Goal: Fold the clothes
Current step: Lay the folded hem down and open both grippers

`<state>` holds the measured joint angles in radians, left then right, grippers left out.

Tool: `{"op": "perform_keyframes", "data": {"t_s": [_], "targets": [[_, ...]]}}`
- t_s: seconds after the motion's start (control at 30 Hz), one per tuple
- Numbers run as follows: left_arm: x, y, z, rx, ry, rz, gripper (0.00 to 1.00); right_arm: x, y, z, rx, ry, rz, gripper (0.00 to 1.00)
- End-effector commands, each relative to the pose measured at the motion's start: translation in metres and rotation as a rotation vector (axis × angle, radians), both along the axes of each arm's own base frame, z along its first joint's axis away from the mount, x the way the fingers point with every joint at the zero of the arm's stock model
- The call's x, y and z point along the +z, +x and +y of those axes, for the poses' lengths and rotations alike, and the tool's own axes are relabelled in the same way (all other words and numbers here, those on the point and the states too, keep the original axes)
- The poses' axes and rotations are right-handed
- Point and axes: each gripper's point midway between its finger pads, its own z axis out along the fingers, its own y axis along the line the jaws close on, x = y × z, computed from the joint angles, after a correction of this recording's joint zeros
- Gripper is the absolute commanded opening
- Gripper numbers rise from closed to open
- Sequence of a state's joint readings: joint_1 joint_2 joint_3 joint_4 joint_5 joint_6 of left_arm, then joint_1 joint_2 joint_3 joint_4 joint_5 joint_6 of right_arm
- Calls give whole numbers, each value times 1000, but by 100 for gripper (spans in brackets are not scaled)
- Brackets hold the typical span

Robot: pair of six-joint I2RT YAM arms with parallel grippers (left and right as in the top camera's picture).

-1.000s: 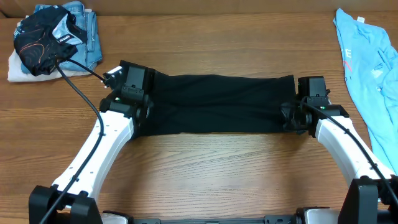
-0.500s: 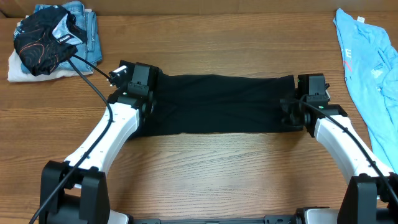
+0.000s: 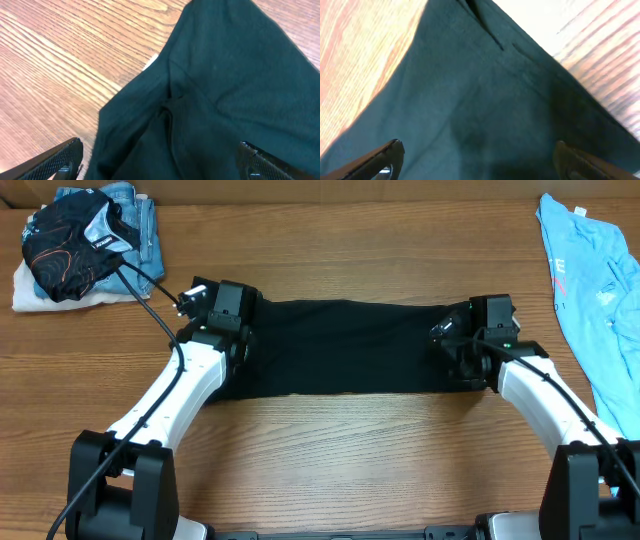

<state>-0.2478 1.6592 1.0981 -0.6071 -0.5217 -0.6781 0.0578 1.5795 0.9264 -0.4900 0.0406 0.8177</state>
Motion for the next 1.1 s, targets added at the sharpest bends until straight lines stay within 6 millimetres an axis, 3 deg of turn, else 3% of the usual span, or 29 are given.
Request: {"op": "perform_keyframes", "data": {"t_s": [0.0,0.17,0.3,0.47,0.63,0.73,0.9,1.07], "targets": [[26,11,5,-19,49,-13,100,49,23,-10,59,-50,-84,100],[60,10,5,-21,50,13,100,94,22,-36,29,-71,-54,100],[78,0,5,-27,50,66,100,106,7,-62,-29,-73,12,100],[58,-26,-22,-110,-116,224,100,83,-21,-84,40,-112,146,100],[44,-41,-55,-243,-277,318,100,48,-32,-89,131,-132,225,100],[41,-44,-61,-264,-302,333,100,30,-24,-82,206,-115,214,100],[37,-49,-65,-274,-304,352,100,11,2,-50,503,-24,110,100],[30,-56,-64,-271,-304,379,100,-12,11,-52,581,-32,109,100]]}}
